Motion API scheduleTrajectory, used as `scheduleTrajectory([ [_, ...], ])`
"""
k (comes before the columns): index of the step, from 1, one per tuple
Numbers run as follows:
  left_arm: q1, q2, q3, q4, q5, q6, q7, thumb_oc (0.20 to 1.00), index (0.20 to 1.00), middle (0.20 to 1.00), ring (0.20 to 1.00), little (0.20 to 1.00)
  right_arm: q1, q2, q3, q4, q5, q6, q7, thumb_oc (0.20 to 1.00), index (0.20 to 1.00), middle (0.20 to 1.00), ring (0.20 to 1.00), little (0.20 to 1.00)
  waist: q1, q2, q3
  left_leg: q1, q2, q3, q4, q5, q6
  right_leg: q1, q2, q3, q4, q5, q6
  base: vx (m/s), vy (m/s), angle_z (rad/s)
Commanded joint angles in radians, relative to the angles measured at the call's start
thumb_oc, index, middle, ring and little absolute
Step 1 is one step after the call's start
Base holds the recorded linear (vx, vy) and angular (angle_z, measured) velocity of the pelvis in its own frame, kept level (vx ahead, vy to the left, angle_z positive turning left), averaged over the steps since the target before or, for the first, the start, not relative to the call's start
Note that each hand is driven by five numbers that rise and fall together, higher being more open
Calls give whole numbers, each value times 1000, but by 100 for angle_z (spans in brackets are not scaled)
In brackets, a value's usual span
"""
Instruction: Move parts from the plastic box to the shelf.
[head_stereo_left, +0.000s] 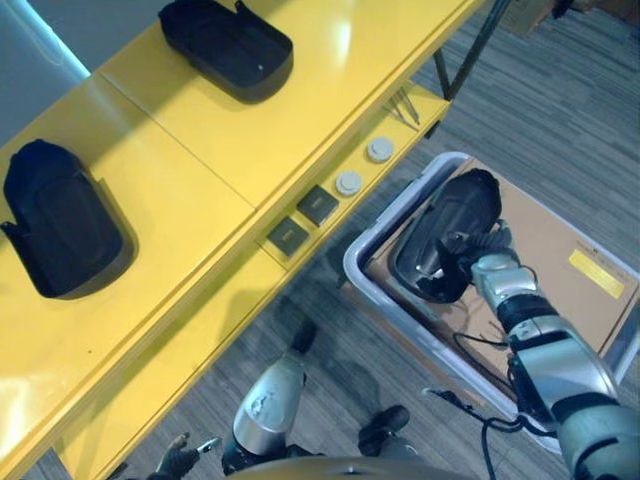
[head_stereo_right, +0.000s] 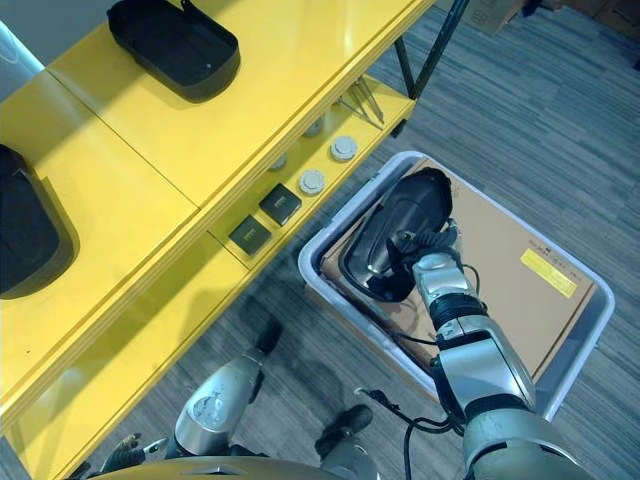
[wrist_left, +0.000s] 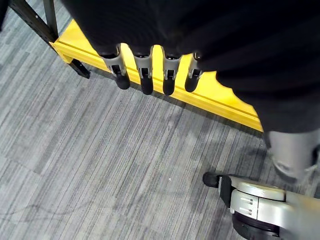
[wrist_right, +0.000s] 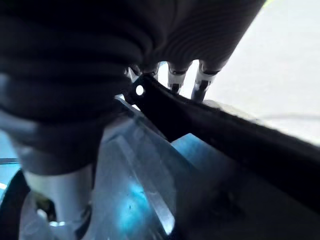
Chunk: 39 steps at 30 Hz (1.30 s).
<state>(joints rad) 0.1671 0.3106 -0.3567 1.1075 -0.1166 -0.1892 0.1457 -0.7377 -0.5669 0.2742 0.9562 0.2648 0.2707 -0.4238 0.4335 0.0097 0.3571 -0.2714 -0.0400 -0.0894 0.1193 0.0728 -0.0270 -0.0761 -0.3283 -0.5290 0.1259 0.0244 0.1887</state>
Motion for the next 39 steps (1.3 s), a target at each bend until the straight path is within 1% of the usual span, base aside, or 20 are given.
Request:
scheduleTrajectory([
  [1, 9, 21, -32, -12, -25, -17, 18, 1000, 1000, 1000, 1000, 1000, 66, 10, 80, -40, -27, 12, -7, 1000, 1000, 1000, 1000, 1000, 9, 4, -22, -3, 25, 31, 0, -80, 8, -73, -8, 122, 82, -40, 21, -38, -32, 0],
  [2, 4, 19, -35, -16, -30, -14, 22, 1000, 1000, 1000, 1000, 1000, 88, 21, 85, -42, -33, 10, -13, 887, 887, 887, 887, 887, 4, 2, -19, -6, 26, 34, 1, -81, 9, -74, -6, 124, 80, -39, 22, -39, -35, 0],
  [3, 1, 19, -37, -17, -29, -16, 25, 1000, 1000, 1000, 1000, 1000, 101, 26, 90, -41, -47, 8, -20, 576, 576, 576, 576, 576, 0, 1, -17, -8, 27, 37, 3, -81, 8, -76, -5, 126, 79, -37, 22, -56, -50, -2],
  [4, -4, 19, -38, -15, -33, -21, 27, 1000, 1000, 1000, 1000, 1000, 111, 29, 98, -38, -70, 6, -20, 200, 200, 200, 200, 200, -4, -1, -15, -11, 29, 41, 4, -80, 8, -78, -2, 127, 76, -36, 23, -54, -51, -3],
  [10, -20, 32, -51, -27, -50, -25, 38, 1000, 1000, 1000, 1000, 1000, 128, 4, 114, -39, -114, -34, -32, 200, 200, 200, 200, 200, -17, -9, -8, -18, 35, 51, -2, -78, 9, -85, 8, 131, 63, -28, 27, -41, -54, -6],
  [16, -20, 48, -49, -46, -49, -27, 48, 1000, 1000, 1000, 1000, 1000, 152, -27, 99, -92, -90, -50, -38, 200, 200, 200, 200, 200, -39, -18, -11, -14, 44, 68, -7, -77, 8, -91, 18, 140, 54, -20, 31, -44, -57, -3],
  [17, -23, 49, -51, -48, -49, -29, 51, 1000, 1000, 1000, 1000, 1000, 157, -31, 91, -97, -86, -59, -39, 200, 200, 200, 200, 200, -43, -17, -10, -23, 43, 76, -6, -56, 14, -98, 16, 130, 49, 1, 22, -94, -42, -5],
  [19, -23, 51, -49, -49, -52, -34, 52, 1000, 1000, 1000, 1000, 1000, 166, -36, 81, -110, -84, -67, -36, 200, 200, 200, 200, 200, -50, -18, -16, -19, 46, 81, -7, -56, 13, -97, 17, 131, 47, 2, 22, -45, -37, -7],
  [23, -24, 51, -45, -58, -54, -62, 54, 1000, 1000, 1000, 1000, 1000, 192, -45, 56, -148, -61, -78, -42, 200, 200, 200, 200, 200, -66, -15, -37, 7, 54, 97, -20, -57, 9, -79, 21, 133, 37, 1, 20, 13, -61, -4],
  [27, -22, 47, -33, -73, -121, -114, 25, 1000, 1000, 1000, 1000, 1000, 214, -50, 27, -182, -42, -95, -51, 200, 200, 200, 200, 200, -76, -11, -60, 43, 60, 109, -40, -56, 4, -47, 25, 130, 20, 1, 21, 37, -60, -11],
  [29, -19, 44, -14, -106, -173, -156, -17, 1000, 1000, 1000, 1000, 1000, 233, -52, 3, -228, -33, -96, -59, 200, 200, 200, 200, 200, -84, -8, -76, 68, 62, 116, -53, -56, 3, -27, 26, 129, 10, 2, 21, 48, -71, -7],
  [30, -16, 46, 6, -171, -225, -165, -61, 1000, 1000, 1000, 1000, 1000, 250, -54, -16, -277, -32, -92, -66, 200, 200, 200, 200, 200, -90, -6, -91, 90, 63, 121, -62, -57, 1, -10, 28, 130, 2, 2, 22, 52, -66, -5],
  [31, -16, 47, 8, -176, -232, -165, -69, 1000, 1000, 1000, 1000, 1000, 252, -54, -17, -281, -32, -93, -68, 200, 200, 200, 200, 200, -91, -6, -92, 92, 63, 122, -64, -57, 1, -8, 28, 130, 1, 2, 22, 56, -56, -6],
  [33, -12, 59, 33, -315, -294, -140, -124, 1000, 1000, 1000, 1000, 1000, 280, -53, -46, -365, -38, -78, -88, 200, 200, 200, 200, 200, -97, -4, -109, 117, 65, 126, -72, -60, 1, 13, 28, 130, -7, 4, 21, 70, -67, -5],
  [34, -8, 71, 44, -405, -334, -104, -156, 1000, 1000, 1000, 1000, 1000, 302, -54, -64, -412, -45, -69, -90, 200, 200, 200, 200, 200, -99, -2, -120, 131, 67, 127, -76, -62, 0, 26, 28, 131, -12, 6, 22, 103, -84, -7],
  [35, -4, 82, 55, -475, -362, -90, -186, 1000, 1000, 1000, 1000, 1000, 323, -55, -78, -455, -53, -60, -91, 200, 200, 200, 200, 200, -100, 0, -129, 144, 69, 129, -80, -63, 1, 38, 29, 132, -17, 7, 21, 148, -82, -5],
  [36, -7, 106, 70, -624, -409, -26, -229, 1000, 1000, 1000, 1000, 1000, 351, -55, -99, -523, -67, -35, -94, 200, 200, 200, 200, 200, -104, 3, -149, 168, 72, 133, -87, -66, 1, 58, 30, 135, -26, 10, 21, 117, -64, -5],
  [37, -7, 109, 72, -635, -416, -28, -240, 1000, 1000, 1000, 1000, 1000, 354, -54, -101, -527, -67, -38, -96, 200, 200, 200, 200, 200, -104, 3, -151, 171, 73, 133, -89, -67, 1, 61, 30, 135, -27, 10, 21, 139, -64, -3],
  [38, -20, 121, 86, -746, -452, 44, -261, 1000, 1000, 1000, 1000, 1000, 364, -54, -111, -548, -72, -34, -92, 200, 200, 200, 200, 200, -107, 6, -168, 187, 76, 136, -94, -67, 1, 75, 32, 139, -34, 11, 19, 95, -39, -7],
  [39, -26, 124, 89, -786, -458, 62, -278, 1000, 1000, 1000, 1000, 1000, 367, -51, -113, -558, -73, -35, -94, 200, 200, 200, 200, 200, -109, 7, -177, 195, 78, 137, -97, -67, 2, 83, 33, 142, -39, 11, 17, 160, -60, -5],
])
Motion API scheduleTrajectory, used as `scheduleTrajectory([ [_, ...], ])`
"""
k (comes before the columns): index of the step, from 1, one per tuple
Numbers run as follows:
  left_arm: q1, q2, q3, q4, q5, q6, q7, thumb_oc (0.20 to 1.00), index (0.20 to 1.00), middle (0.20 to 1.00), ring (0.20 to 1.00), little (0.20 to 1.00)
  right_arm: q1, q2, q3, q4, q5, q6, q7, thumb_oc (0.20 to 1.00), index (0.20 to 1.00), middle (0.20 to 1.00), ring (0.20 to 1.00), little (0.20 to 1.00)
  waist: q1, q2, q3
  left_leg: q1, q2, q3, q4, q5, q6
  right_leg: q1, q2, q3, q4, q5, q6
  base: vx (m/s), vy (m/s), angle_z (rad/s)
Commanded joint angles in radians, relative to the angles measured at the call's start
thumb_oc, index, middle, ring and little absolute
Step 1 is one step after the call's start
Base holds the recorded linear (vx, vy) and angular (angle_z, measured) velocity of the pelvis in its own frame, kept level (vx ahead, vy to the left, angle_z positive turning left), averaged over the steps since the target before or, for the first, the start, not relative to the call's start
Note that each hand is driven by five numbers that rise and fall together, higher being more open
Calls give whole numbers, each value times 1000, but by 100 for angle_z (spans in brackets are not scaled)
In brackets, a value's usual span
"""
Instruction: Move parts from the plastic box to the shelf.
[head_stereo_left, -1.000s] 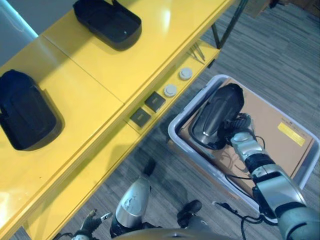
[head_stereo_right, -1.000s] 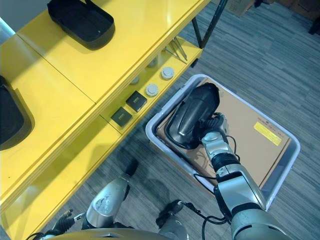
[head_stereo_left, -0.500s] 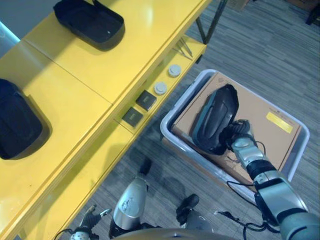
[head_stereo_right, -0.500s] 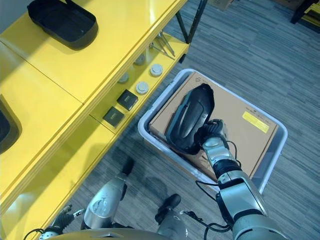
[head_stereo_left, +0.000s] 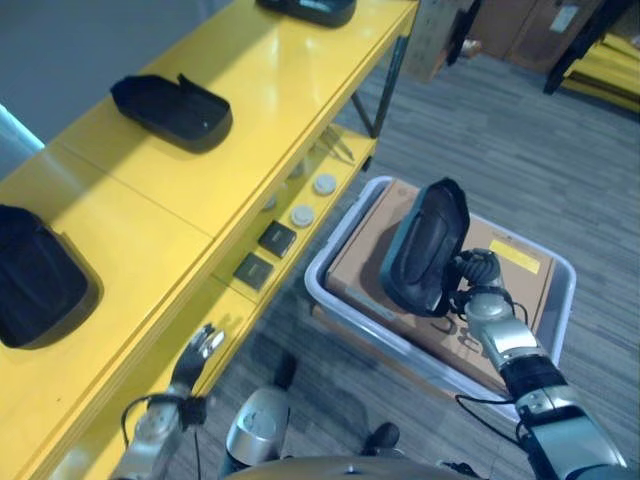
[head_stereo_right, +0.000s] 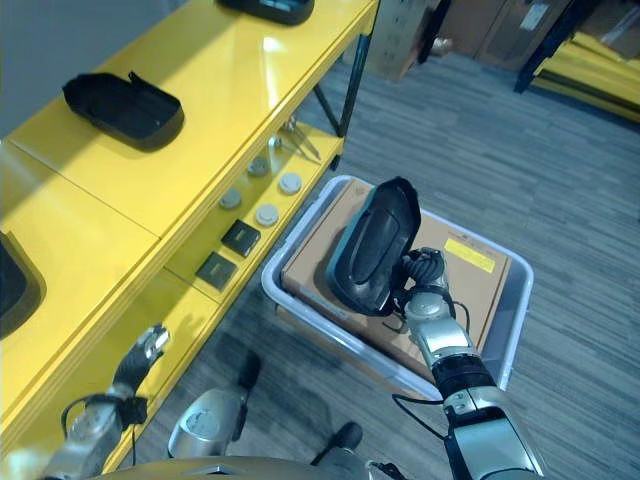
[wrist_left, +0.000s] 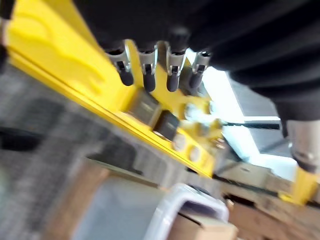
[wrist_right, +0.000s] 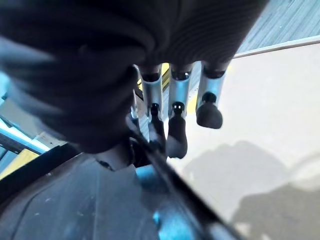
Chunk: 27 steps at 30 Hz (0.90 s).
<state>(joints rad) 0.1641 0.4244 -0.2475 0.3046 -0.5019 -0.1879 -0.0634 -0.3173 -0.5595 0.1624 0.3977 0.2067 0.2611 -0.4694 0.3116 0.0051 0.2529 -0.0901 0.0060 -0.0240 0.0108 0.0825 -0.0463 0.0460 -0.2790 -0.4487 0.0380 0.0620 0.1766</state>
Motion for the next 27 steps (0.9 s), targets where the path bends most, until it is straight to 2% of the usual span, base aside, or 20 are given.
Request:
scheduleTrajectory([
  [1, -42, 8, -23, -38, -99, 98, -106, 1000, 1000, 1000, 1000, 1000, -52, -55, -1, -11, -7, -19, -45, 200, 200, 200, 200, 200, 8, 12, -94, 31, 36, 77, 6, -77, 20, -25, -12, 67, 40, -24, 27, 129, -53, -7],
  [4, -85, -8, -34, -105, -155, 180, -143, 1000, 1000, 1000, 1000, 1000, -57, -44, 9, -16, -21, -14, -26, 200, 200, 200, 200, 200, -8, 10, -119, 50, 41, 90, -3, -74, 20, -10, -7, 73, 24, -19, 25, 81, -43, -18],
  [6, -131, -21, -45, -152, -193, 265, -142, 1000, 1000, 1000, 1000, 1000, -50, -31, 24, -33, -49, -2, 1, 200, 200, 200, 200, 200, -25, 9, -132, 66, 46, 103, -10, -75, 19, 1, -4, 79, 16, -18, 24, 45, -30, -17],
  [7, -131, -21, -45, -154, -194, 266, -142, 1000, 1000, 1000, 1000, 1000, -50, -31, 24, -34, -50, -1, 1, 200, 200, 200, 200, 200, -24, 9, -131, 67, 46, 103, -11, -75, 19, 2, -4, 79, 15, -17, 24, 40, -29, -6],
  [8, -156, -25, -59, -162, -200, 297, -148, 1000, 1000, 1000, 1000, 1000, -42, -25, 36, -42, -59, -4, 14, 200, 200, 200, 200, 200, -35, 8, -138, 73, 47, 110, -13, -75, 19, 6, -3, 82, 11, -16, 24, 45, -41, -16],
  [9, -204, -36, -74, -177, -196, 360, -128, 1000, 1000, 1000, 1000, 1000, -32, -17, 56, -58, -68, -8, 27, 200, 200, 200, 200, 200, -51, 7, -148, 83, 51, 122, -18, -73, 18, 14, -1, 88, 2, -12, 27, 46, -42, -15],
  [10, -209, -36, -75, -177, -198, 365, -125, 1000, 1000, 1000, 1000, 1000, -32, -16, 58, -59, -68, -8, 27, 200, 200, 200, 200, 200, -52, 7, -149, 85, 51, 123, -18, -73, 18, 15, -1, 89, 1, -12, 27, 45, -38, -15],
  [12, -279, -47, -97, -161, -227, 474, -84, 1000, 1000, 1000, 1000, 1000, -32, -3, 87, -76, -82, -2, 47, 200, 200, 200, 200, 200, -75, 7, -163, 95, 55, 139, -23, -71, 15, 20, 2, 98, -9, -7, 32, 45, -26, -14],
  [16, -416, -96, -128, -56, -282, 591, -21, 1000, 1000, 1000, 1000, 1000, -67, 32, 146, -77, -109, 10, 83, 200, 200, 200, 200, 200, -115, 8, -184, 113, 67, 168, -28, -68, 9, 24, 8, 120, -19, -5, 35, 49, -22, -16],
  [19, -495, -154, -140, 31, -352, 632, 25, 1000, 1000, 1000, 1000, 1000, -102, 60, 192, -63, -125, 19, 112, 200, 200, 200, 200, 200, -140, 8, -197, 120, 75, 190, -31, -65, 5, 25, 11, 132, -25, -4, 36, 49, -23, -19],
  [27, -595, -242, -161, 162, -445, 659, 86, 1000, 1000, 1000, 1000, 1000, -143, 113, 280, -20, -166, -10, 157, 200, 200, 200, 200, 200, -181, 6, -214, 127, 93, 230, -35, -61, -6, 26, 15, 138, -46, 2, 38, 32, -28, -18],
])
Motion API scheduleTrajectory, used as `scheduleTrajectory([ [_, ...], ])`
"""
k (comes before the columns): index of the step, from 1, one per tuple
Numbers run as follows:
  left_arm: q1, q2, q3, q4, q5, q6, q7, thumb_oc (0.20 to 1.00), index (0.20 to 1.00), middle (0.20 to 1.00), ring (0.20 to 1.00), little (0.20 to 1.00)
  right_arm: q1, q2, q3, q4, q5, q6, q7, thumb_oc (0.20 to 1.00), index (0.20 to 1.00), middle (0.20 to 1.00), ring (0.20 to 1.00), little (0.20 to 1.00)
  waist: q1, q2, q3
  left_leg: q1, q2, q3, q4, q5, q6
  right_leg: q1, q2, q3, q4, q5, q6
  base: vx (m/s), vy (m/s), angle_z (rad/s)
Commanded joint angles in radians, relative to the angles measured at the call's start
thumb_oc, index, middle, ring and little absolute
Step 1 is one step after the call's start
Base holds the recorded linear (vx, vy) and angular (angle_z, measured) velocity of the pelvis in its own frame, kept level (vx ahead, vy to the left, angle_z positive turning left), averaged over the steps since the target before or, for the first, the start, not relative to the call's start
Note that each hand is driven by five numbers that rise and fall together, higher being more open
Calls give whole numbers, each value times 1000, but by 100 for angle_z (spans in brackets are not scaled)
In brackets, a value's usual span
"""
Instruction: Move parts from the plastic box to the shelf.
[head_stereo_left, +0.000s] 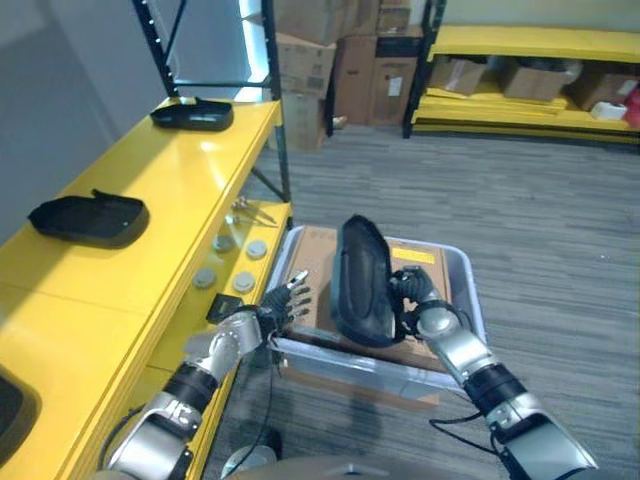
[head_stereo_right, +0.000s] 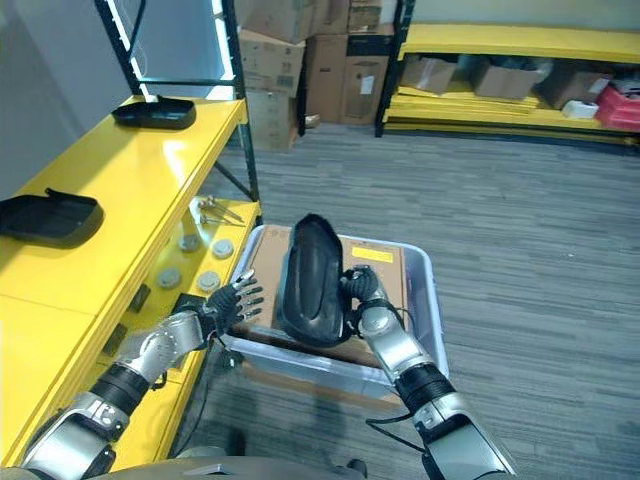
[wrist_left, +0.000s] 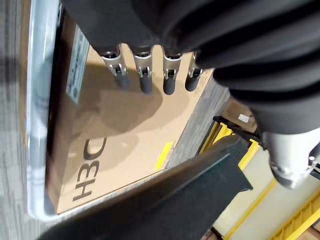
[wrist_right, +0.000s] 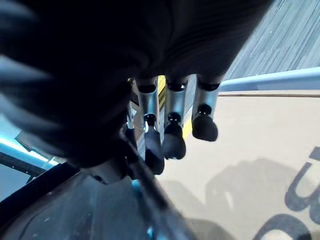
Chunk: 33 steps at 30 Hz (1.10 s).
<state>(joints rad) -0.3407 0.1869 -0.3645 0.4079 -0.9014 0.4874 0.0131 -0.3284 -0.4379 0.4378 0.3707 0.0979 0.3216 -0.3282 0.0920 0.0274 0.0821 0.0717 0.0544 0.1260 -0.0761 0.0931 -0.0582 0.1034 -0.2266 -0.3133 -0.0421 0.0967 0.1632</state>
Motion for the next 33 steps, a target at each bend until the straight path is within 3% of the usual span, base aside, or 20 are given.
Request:
scheduleTrajectory([
  [1, -95, -10, -51, 68, -36, -20, 7, 1000, 1000, 1000, 1000, 1000, -135, -4, 12, 8, -61, -71, 23, 200, 200, 200, 200, 200, 36, -17, -44, -36, 46, 82, 52, -72, 4, -31, -37, 2, 32, -32, 51, 12, -26, -19],
  [19, -155, -55, -148, 21, 30, -69, -37, 1000, 1000, 1000, 1000, 1000, -192, 49, 91, 26, -95, -54, 95, 200, 200, 200, 200, 200, 19, -16, -47, -28, 58, 93, 65, -73, -9, -18, -36, -13, 17, -25, 51, 14, -12, -6],
  [25, -171, -48, -179, -24, 98, -75, -99, 1000, 1000, 1000, 1000, 1000, -204, 51, 99, 36, -82, -50, 99, 200, 200, 200, 200, 200, 17, -14, -49, -22, 58, 93, 64, -74, -10, -12, -36, -15, 16, -25, 52, 5, 2, -1],
  [31, -214, -5, -211, -119, 255, -121, -126, 1000, 1000, 1000, 1000, 1000, -213, 52, 99, 36, -79, -38, 122, 200, 200, 200, 200, 200, 12, -9, -52, -13, 52, 91, 58, -75, -9, -7, -36, -14, 17, -27, 56, 18, 12, -4],
  [32, -219, 5, -216, -135, 259, -135, -134, 225, 225, 225, 225, 225, -214, 48, 98, 36, -75, -39, 126, 200, 200, 200, 200, 200, 11, -8, -51, -10, 51, 90, 57, -75, -8, -6, -37, -14, 18, -27, 56, 19, 10, -7],
  [33, -222, 9, -217, -144, 246, -139, -136, 200, 200, 200, 200, 200, -214, 48, 98, 36, -73, -38, 128, 200, 200, 200, 200, 200, 11, -8, -51, -9, 50, 89, 57, -75, -8, -5, -37, -14, 19, -27, 56, 23, 14, -9],
])
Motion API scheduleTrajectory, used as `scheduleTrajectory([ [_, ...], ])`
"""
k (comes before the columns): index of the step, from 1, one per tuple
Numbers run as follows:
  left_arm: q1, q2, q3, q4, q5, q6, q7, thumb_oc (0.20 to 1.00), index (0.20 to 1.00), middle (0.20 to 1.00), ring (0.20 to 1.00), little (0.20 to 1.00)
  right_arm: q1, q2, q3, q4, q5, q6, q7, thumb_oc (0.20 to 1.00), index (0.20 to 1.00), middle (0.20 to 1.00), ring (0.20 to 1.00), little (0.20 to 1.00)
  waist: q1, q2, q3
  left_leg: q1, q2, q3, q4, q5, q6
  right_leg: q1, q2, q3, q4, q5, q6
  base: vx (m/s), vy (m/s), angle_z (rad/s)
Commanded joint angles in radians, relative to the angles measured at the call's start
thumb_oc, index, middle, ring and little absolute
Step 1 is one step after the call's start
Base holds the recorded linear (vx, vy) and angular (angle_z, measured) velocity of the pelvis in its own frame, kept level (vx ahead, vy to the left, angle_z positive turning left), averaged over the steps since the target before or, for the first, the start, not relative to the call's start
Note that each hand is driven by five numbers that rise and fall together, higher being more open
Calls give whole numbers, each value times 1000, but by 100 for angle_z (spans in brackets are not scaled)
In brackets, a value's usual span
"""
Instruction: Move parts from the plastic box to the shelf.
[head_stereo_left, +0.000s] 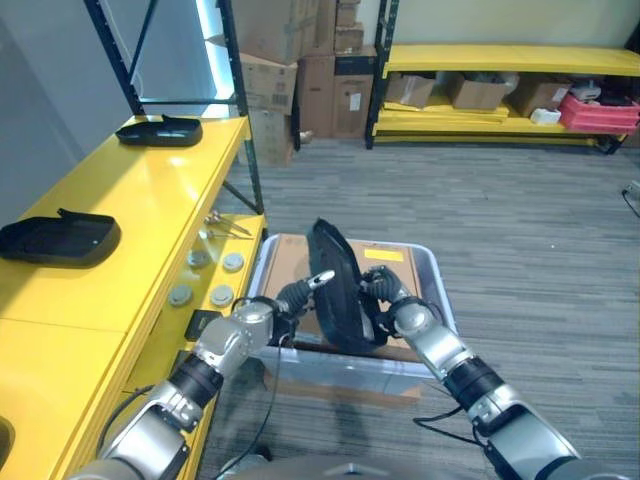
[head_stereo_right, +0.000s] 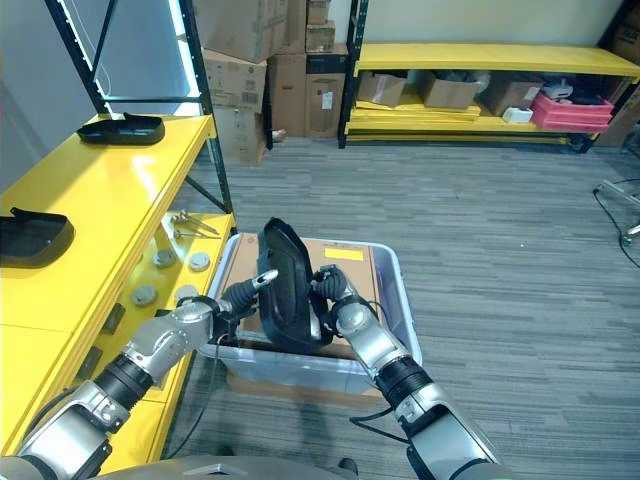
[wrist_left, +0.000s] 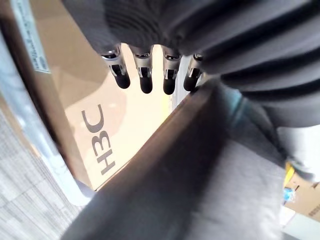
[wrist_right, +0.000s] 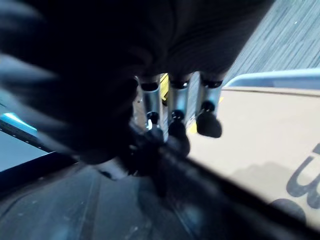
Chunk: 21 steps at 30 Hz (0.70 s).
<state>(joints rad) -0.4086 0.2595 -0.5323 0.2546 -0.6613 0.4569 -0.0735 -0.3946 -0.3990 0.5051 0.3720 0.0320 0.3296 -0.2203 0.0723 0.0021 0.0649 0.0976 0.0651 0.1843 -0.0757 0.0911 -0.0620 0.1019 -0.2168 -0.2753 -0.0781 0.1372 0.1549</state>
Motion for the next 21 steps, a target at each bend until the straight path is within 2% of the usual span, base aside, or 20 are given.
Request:
scheduleTrajectory([
  [1, -156, -62, -49, 2, 1, -109, -52, 200, 200, 200, 200, 200, -148, 10, 31, 35, -7, -45, 20, 200, 200, 200, 200, 200, 30, 18, -34, -34, 38, 31, 56, -73, -4, -3, -47, -52, 55, -68, 65, 19, 16, -10],
  [6, -156, -45, -61, -52, -13, -106, -90, 200, 200, 200, 200, 200, -151, 7, 40, 34, 2, -45, 14, 200, 200, 200, 200, 200, 30, 21, -33, -30, 36, 32, 54, -72, -3, -2, -49, -54, 58, -67, 65, 6, 7, -3],
  [9, -151, -37, -79, -89, -33, -85, -83, 200, 200, 200, 200, 200, -161, 5, 48, 31, 11, -36, 6, 200, 200, 200, 200, 200, 32, 23, -30, -30, 34, 31, 54, -72, -1, -1, -51, -56, 59, -66, 65, 0, 0, 0],
  [18, -158, -39, -94, -81, -13, -80, -71, 200, 200, 200, 200, 200, -170, 6, 51, 48, 15, -39, 5, 200, 200, 200, 200, 200, 27, 23, -33, -26, 32, 34, 52, -73, 2, -2, -53, -54, 61, -67, 68, 0, 0, 0],
  [19, -160, -42, -95, -78, -16, -80, -66, 558, 558, 558, 558, 558, -171, 9, 51, 50, 11, -37, 8, 200, 200, 200, 200, 200, 26, 23, -33, -25, 31, 34, 51, -72, 2, -2, -53, -54, 62, -66, 68, 0, 0, 0],
  [20, -163, -45, -96, -74, -14, -84, -66, 1000, 1000, 1000, 1000, 1000, -172, 10, 52, 57, 10, -40, 9, 200, 200, 200, 200, 200, 26, 23, -33, -25, 31, 34, 51, -72, 2, -1, -53, -53, 62, -66, 68, 0, 0, 0],
  [21, -163, -46, -96, -72, -15, -84, -64, 1000, 1000, 1000, 1000, 1000, -173, 10, 52, 59, 10, -40, 9, 200, 200, 200, 200, 200, 26, 23, -33, -25, 31, 34, 51, -72, 2, -2, -53, -53, 62, -66, 68, 0, 0, 0],
])
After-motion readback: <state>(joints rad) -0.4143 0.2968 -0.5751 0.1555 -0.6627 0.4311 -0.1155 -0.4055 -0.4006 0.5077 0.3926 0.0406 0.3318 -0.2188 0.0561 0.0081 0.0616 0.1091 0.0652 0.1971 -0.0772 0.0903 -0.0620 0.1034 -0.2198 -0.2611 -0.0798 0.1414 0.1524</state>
